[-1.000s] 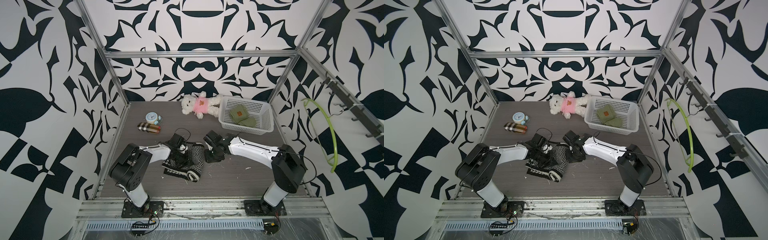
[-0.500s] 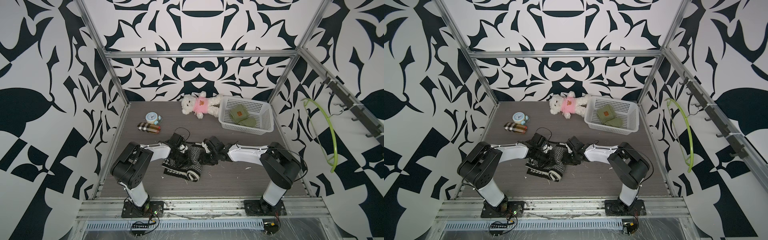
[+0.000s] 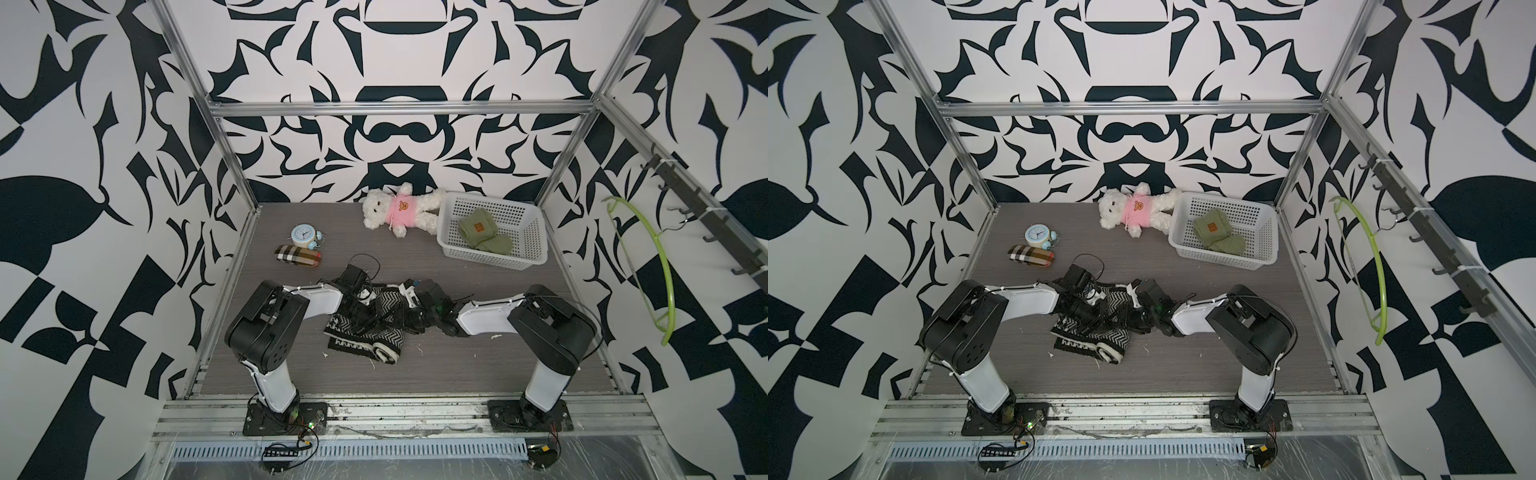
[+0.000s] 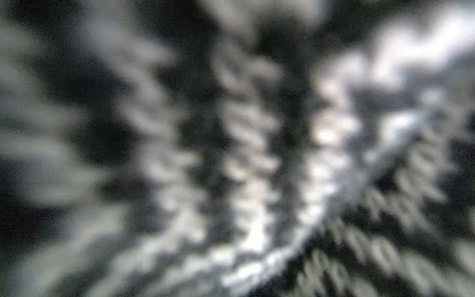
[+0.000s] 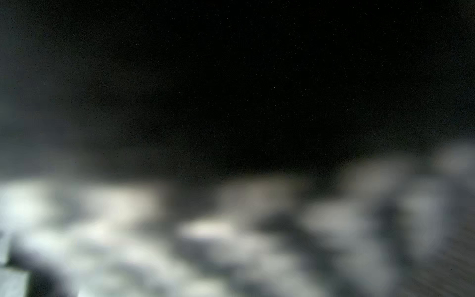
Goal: Roll up the scarf and place it into the basket
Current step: Roll the scarf at the center of the board.
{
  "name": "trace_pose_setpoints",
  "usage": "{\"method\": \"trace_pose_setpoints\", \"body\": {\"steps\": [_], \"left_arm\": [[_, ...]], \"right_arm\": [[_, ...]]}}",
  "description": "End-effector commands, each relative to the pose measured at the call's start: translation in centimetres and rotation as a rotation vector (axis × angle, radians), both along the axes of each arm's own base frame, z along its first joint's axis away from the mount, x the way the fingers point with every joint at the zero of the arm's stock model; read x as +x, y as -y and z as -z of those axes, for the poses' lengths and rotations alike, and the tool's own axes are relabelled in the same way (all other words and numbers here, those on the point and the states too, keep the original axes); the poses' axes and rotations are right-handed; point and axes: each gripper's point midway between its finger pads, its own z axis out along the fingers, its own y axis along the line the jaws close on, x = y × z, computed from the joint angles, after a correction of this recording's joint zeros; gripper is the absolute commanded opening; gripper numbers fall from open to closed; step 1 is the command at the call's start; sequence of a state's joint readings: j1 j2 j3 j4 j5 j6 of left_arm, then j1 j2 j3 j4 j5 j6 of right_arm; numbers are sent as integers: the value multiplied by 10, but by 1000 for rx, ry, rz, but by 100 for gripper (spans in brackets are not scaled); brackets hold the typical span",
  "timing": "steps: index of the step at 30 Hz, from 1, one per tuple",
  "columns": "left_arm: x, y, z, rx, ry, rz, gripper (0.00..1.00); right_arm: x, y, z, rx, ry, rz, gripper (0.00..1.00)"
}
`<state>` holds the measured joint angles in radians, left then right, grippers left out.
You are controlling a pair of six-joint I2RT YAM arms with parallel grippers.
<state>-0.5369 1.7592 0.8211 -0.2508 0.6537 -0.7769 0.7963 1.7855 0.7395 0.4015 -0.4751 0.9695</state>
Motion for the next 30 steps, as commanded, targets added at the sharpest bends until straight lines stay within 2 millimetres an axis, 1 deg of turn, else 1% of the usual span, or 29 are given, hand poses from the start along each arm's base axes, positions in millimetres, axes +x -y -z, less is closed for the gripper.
{"method": "trace_pose_setpoints", "body": {"steps": [1,2,4,5,10,14,17,19,20,23,27,30], "left_arm": [[-15,-35,54,251,-37,-17,0],[-14,-34,54,251,-37,-15,0],[-13,-33,54,248,-34,-12,0],[-13,-33,55,249,-35,-12,0],[-11,-31,55,244,-40,-7,0],[-9,-31,53,252,-30,0,0],[-9,-31,54,253,-33,1,0],[-9,-31,55,254,-35,3,0],[-10,-31,56,253,-38,3,0],[-9,-31,56,255,-37,7,0],[-7,-30,54,256,-34,11,0],[-7,-29,53,257,-35,19,0]], "right_arm": [[-51,13,44,-103,-165,-62,55],[-54,18,43,-106,-159,-61,65],[-55,27,37,-117,-117,-54,93],[-55,33,33,-134,-91,-50,100],[-53,56,13,-186,2,-21,100],[-58,84,10,-285,15,23,100],[-58,107,8,-330,29,72,100],[-56,116,8,-319,27,99,99],[-54,119,9,-314,26,110,96],[-49,114,7,-280,42,96,85],[-36,99,4,-215,80,84,71],[-26,90,7,-178,87,86,64]]}}
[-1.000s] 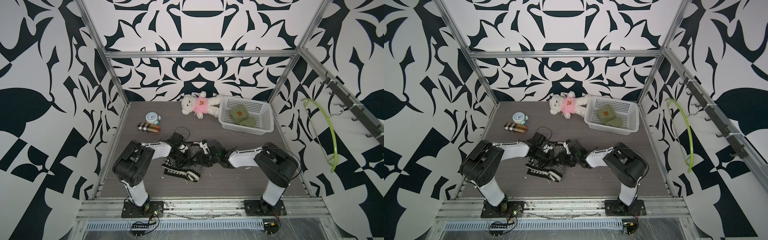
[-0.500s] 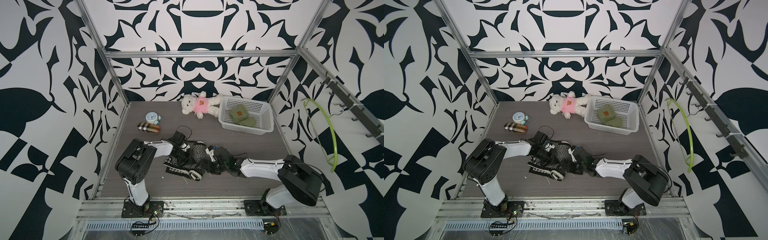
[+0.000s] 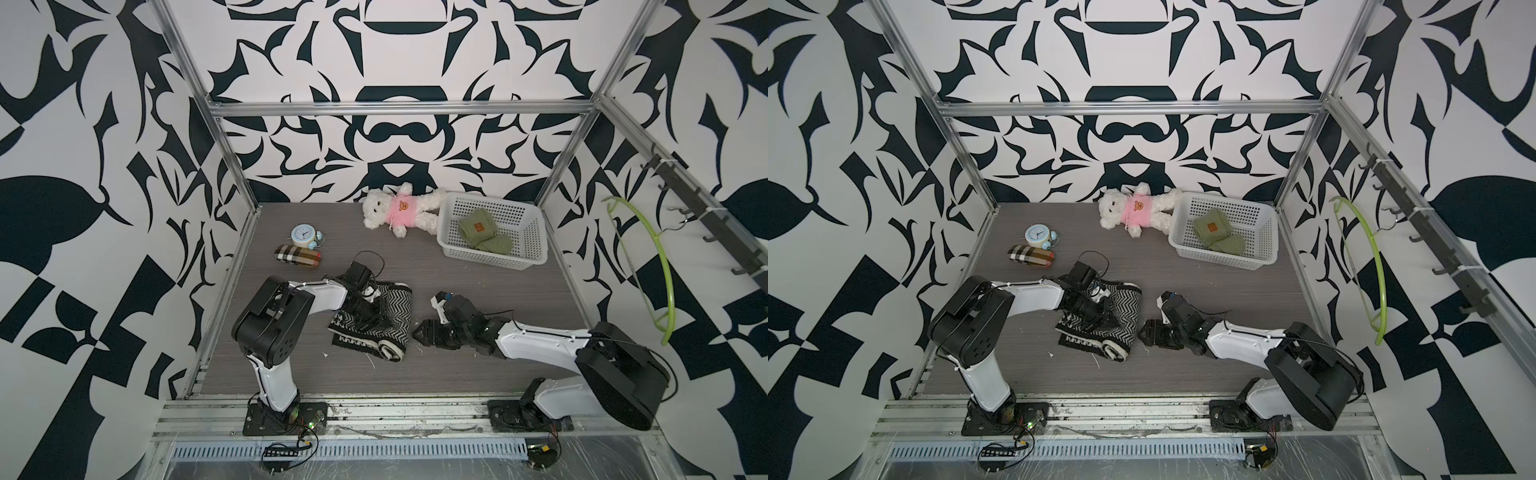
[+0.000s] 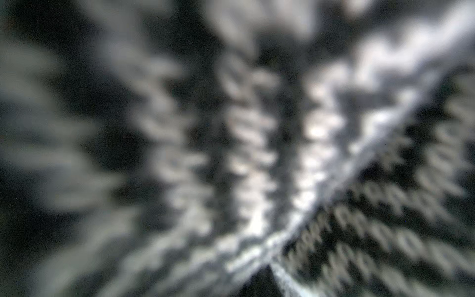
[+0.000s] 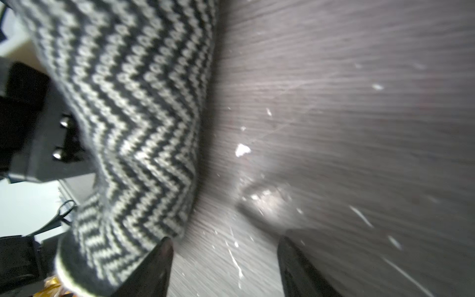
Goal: Roll up the scarf and place it into the basket
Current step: Roll the scarf at the center of the board.
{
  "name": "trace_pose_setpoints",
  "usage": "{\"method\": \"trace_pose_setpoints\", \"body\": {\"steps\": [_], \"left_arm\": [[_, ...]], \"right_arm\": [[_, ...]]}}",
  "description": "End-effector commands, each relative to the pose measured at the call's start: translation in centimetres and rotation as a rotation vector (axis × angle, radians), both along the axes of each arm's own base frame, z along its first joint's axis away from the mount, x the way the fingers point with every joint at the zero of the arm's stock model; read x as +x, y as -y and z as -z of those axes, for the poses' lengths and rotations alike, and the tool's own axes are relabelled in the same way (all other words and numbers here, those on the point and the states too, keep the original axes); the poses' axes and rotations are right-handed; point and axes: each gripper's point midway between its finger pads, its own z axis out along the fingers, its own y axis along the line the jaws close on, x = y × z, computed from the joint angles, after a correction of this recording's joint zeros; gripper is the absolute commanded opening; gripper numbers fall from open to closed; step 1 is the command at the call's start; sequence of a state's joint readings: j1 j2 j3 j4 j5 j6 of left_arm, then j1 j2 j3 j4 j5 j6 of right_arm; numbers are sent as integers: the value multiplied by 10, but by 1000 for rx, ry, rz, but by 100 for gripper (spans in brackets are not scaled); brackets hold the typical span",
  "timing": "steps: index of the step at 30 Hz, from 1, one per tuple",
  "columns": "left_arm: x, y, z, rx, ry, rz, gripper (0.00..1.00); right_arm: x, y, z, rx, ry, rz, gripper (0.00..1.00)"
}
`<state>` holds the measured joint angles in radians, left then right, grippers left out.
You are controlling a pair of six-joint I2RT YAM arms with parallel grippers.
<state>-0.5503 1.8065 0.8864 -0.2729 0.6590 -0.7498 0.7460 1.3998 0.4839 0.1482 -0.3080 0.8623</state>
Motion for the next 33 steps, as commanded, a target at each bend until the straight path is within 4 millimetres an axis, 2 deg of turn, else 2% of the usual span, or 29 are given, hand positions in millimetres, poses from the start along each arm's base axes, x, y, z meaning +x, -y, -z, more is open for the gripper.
{"method": "trace_pose_setpoints", "body": {"steps": [1,6,9,11,14,18,24,29,33], "left_arm": [[-14,-40,53,266,-40,-15,0],[-14,-41,54,272,-45,-6,0],[-14,-41,54,274,-48,-6,0],[-14,-40,55,275,-49,-4,0],[-13,-40,55,278,-53,-3,0],[-11,-38,48,269,-47,-3,0],[4,-30,2,218,45,-1,0],[10,-23,-34,159,108,-3,27],[11,-26,-53,152,151,-12,33]], "right_arm": [[10,-6,9,12,14,-5,62],[23,-24,14,73,15,-16,56],[25,-32,20,102,-12,-18,46],[25,-38,26,125,-29,-27,35],[22,-43,31,158,-54,-33,2],[18,-36,25,146,-53,-22,0],[-1,-4,16,-131,-128,-54,0],[-19,30,11,-409,-253,-109,0],[-23,48,0,-547,-296,-146,0]]}}
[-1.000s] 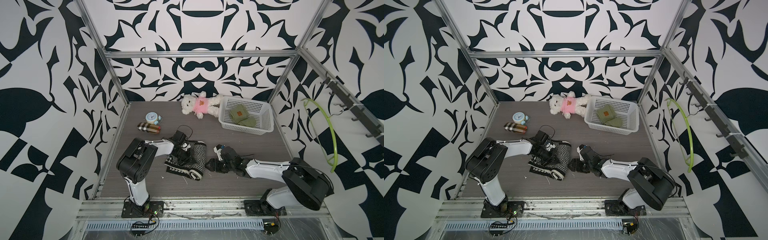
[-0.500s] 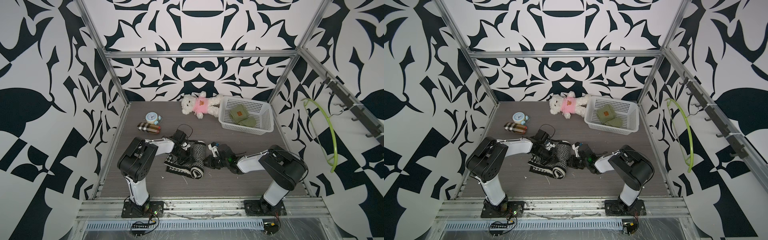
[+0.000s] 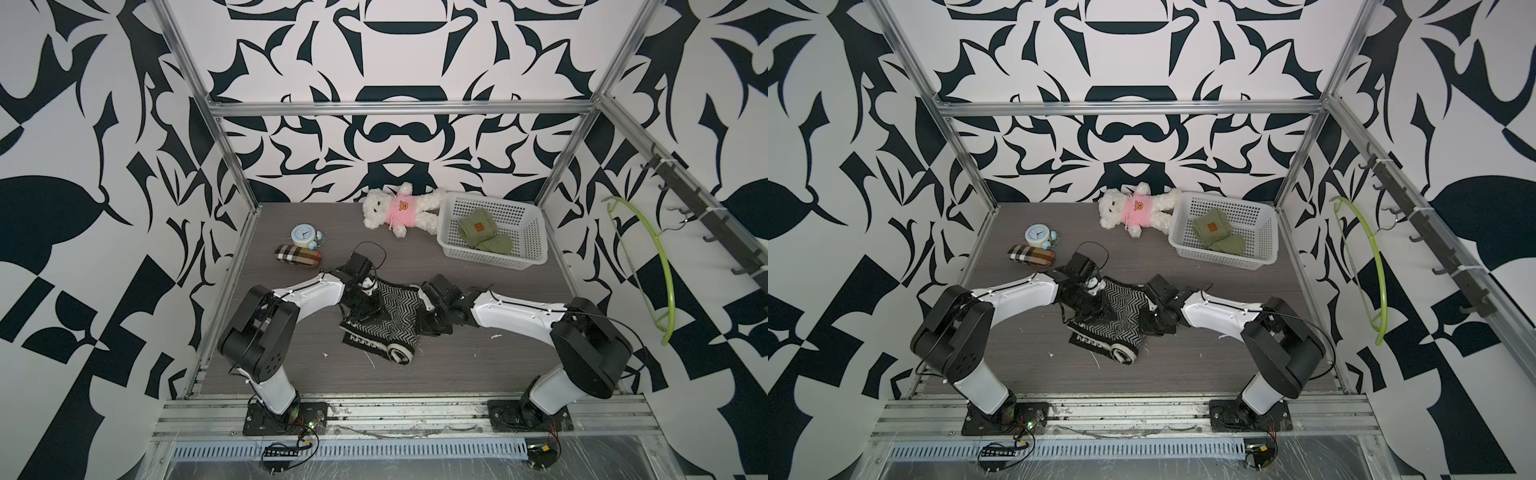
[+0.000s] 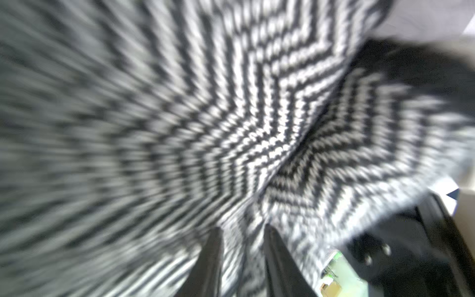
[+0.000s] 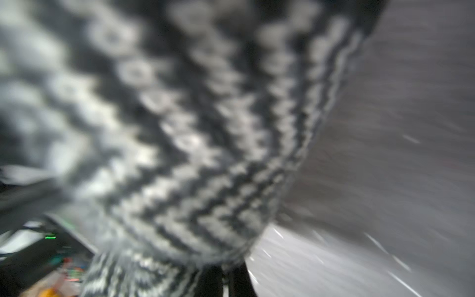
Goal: Roll up the scarf and place it into the basket
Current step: Roll the scarf at the center of the board.
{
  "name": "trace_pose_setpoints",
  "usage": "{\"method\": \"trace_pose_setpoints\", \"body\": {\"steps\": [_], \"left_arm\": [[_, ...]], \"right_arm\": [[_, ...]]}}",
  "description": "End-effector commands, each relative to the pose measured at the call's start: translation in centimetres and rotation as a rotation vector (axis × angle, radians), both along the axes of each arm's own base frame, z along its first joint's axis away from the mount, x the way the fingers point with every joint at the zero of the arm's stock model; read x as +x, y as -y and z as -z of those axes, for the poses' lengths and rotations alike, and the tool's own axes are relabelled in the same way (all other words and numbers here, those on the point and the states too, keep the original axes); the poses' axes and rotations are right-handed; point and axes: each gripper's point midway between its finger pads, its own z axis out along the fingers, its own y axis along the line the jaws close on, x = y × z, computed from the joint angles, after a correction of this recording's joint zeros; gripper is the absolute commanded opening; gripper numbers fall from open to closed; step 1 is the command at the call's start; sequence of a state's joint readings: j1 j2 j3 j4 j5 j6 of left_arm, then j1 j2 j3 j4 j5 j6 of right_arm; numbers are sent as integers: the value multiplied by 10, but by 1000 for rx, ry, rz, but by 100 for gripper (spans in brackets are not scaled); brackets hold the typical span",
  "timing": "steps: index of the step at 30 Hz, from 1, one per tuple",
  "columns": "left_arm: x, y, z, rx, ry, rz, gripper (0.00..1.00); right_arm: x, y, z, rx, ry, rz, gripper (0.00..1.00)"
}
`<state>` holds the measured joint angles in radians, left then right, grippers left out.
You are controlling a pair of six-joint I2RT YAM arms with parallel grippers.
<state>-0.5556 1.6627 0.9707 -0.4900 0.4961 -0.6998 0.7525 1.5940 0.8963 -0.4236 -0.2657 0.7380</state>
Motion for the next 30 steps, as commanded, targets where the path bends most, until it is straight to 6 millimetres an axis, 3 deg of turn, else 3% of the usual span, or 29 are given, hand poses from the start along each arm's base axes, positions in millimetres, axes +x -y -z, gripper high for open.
{"method": "trace_pose_setpoints", "body": {"steps": [1,5,8,11,15,22,23,25,28,30], "left_arm": [[1,-7,-19,15,38,-10,34],[-5,26,-48,-119,80,41,35],[-13,54,-57,-162,96,92,35],[-18,74,-54,-199,80,95,35],[-19,85,-40,-199,61,87,35],[-25,77,0,-107,6,96,32],[-26,75,4,-94,1,98,25],[-25,72,11,-67,-2,103,0],[-22,58,22,-22,-8,89,0],[-19,39,32,9,-25,54,0]], "right_arm": [[-32,51,1,-277,-129,-74,0],[-24,43,-21,-272,-117,-99,0],[-15,35,-34,-243,-87,-102,0],[-8,20,-46,-175,-59,-85,0],[-5,10,-47,-136,-54,-78,0],[1,-4,-58,-86,-4,-78,0],[1,-6,-59,-84,0,-83,0],[2,-8,-62,-80,14,-92,0],[2,-9,-65,-76,31,-99,0],[3,-4,-65,-92,49,-97,12]]}}
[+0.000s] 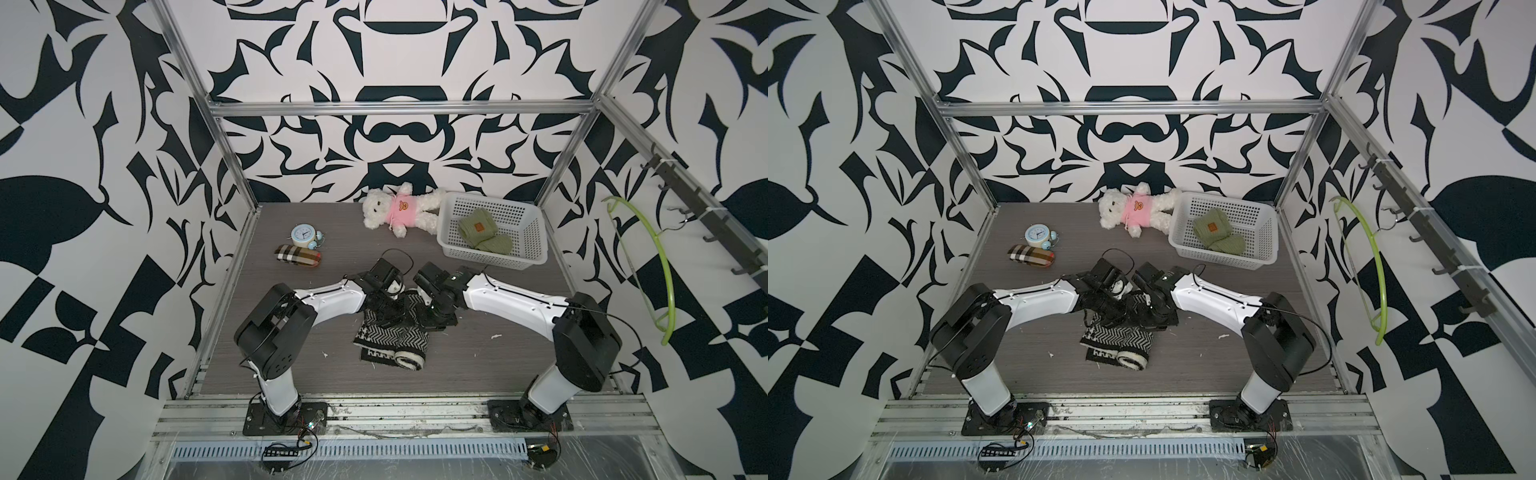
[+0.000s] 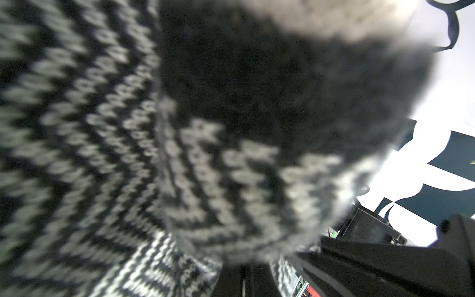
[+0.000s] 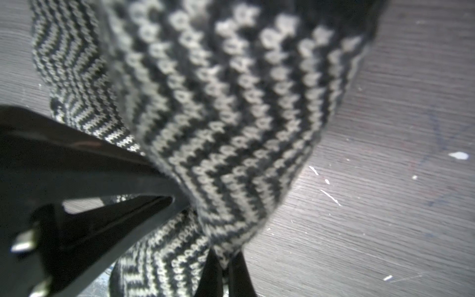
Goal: Roll up the scarf and place it into the basket
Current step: Roll the scarf at the center of the board.
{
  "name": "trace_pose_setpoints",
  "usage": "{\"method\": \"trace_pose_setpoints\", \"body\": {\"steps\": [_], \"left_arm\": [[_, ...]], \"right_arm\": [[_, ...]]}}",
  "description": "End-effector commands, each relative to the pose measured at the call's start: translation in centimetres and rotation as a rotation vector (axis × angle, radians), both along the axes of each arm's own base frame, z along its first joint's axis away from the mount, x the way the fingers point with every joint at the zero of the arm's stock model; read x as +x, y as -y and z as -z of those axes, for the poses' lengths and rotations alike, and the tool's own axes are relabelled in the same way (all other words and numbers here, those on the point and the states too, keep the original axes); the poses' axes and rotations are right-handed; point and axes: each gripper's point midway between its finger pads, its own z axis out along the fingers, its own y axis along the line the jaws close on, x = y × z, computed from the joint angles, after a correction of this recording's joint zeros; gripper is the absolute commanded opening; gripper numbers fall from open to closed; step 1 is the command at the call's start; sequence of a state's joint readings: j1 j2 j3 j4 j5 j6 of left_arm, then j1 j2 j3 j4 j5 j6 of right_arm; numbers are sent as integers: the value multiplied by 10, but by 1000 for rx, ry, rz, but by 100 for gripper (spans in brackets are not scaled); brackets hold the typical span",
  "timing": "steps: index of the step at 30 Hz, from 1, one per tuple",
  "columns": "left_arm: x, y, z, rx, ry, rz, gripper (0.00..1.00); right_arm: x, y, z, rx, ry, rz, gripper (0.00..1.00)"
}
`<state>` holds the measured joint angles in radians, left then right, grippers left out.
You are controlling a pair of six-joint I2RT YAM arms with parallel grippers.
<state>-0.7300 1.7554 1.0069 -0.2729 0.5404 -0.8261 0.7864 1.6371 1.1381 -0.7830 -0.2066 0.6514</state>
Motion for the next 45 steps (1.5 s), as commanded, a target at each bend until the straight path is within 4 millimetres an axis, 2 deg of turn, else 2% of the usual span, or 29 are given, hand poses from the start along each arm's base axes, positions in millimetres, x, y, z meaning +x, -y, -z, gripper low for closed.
{"method": "trace_pose_setpoints", "body": {"steps": [1,2,4,8,16,21,24,29,35,39,41,42,43,45], "left_arm": [[-1,-47,39,144,-53,-59,0],[0,-60,47,162,-64,-79,0],[-3,-81,62,191,-94,-103,0],[-14,-106,88,227,-146,-130,0],[-29,-114,106,230,-184,-131,0],[-31,-120,108,240,-184,-136,0],[-31,-119,110,238,-190,-135,0],[-31,-119,113,240,-197,-135,0],[-30,-117,113,236,-202,-138,0],[-29,-117,113,236,-206,-136,0],[-28,-116,114,235,-207,-133,0],[-28,-116,114,235,-207,-133,0],[-27,-115,114,232,-207,-132,0],[-26,-114,113,228,-207,-136,0]], "right_arm": [[10,-7,-31,64,102,-3,21],[10,-4,-29,60,108,6,29],[13,-1,-27,54,136,9,36],[19,3,-17,45,157,34,39],[29,-24,17,117,123,22,40],[30,-42,18,211,122,25,40],[31,-55,8,321,150,30,41],[29,-69,-5,459,190,3,50],[34,-93,-7,617,220,-25,53],[38,-109,0,687,204,-36,53],[39,-118,0,738,195,-38,51],[37,-123,0,761,187,-41,45],[37,-126,0,778,185,-46,38],[32,-131,-1,794,171,-64,15]]}}
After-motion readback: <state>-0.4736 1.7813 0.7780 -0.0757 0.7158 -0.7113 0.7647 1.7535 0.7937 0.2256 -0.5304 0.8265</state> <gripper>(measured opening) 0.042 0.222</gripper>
